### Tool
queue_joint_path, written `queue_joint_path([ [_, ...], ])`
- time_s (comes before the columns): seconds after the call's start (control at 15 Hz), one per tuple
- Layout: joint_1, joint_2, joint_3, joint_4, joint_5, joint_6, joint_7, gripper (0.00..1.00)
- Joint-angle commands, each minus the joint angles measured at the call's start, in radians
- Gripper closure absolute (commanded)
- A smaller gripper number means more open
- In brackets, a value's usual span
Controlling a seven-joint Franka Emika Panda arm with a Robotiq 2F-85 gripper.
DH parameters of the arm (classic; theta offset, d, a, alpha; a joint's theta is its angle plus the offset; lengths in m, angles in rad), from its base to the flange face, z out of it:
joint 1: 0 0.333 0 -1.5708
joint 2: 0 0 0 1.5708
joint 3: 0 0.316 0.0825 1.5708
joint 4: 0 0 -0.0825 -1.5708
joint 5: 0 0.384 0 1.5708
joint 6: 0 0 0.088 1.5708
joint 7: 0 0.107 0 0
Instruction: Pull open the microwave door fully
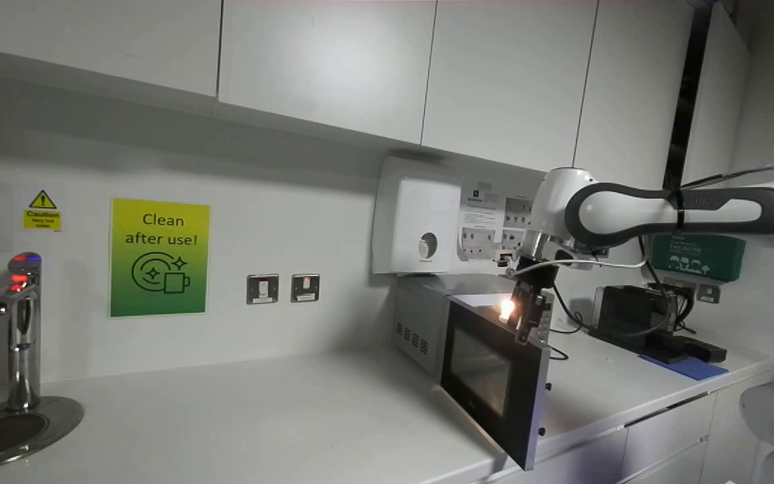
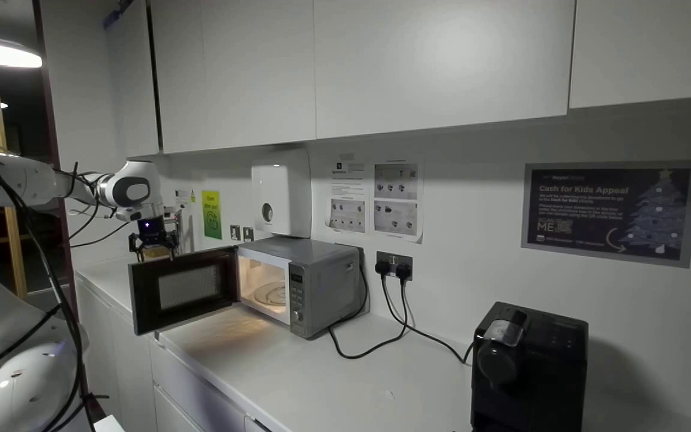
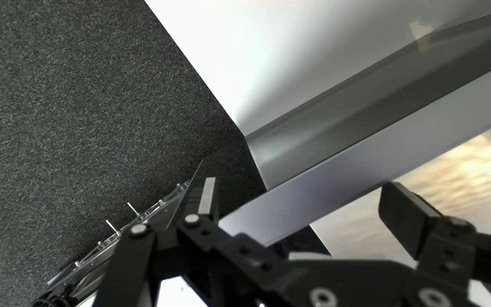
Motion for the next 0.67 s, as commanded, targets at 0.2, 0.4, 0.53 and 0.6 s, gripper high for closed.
queue_joint_path([
  [0.2,-0.071,-0.036,0.026,0.087,-0.011,0.003,-0.005,0.00],
  [0.4,-0.102,-0.047,0.032,0.135,-0.012,0.005,-0.007,0.00],
  [0.53,-0.116,-0.054,0.033,0.158,-0.014,0.008,-0.007,0.00],
  [0.6,-0.125,-0.063,0.033,0.167,-0.012,0.008,-0.007,0.00],
])
